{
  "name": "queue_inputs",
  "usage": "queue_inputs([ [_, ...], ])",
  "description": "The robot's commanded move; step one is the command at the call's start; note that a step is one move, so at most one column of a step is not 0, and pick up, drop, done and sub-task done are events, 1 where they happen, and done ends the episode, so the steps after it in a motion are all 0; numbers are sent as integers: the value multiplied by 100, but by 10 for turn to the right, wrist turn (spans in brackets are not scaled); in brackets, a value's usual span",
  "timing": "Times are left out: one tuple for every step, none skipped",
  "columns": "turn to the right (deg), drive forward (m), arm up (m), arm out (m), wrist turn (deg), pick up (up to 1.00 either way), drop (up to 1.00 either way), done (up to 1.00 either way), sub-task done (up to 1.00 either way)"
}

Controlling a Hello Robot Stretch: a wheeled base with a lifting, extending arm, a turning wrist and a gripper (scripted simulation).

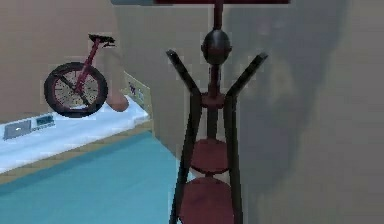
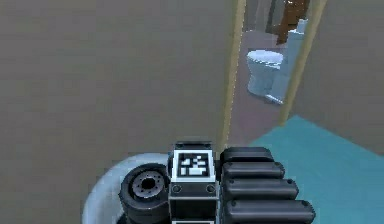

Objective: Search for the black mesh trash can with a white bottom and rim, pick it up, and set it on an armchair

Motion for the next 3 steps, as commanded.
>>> queue_inputs([
  [450,0,0,0,0,0,0,0,0],
  [450,0,0,0,0,0,0,0,0],
  [450,0,0,0,0,0,0,0,0],
])
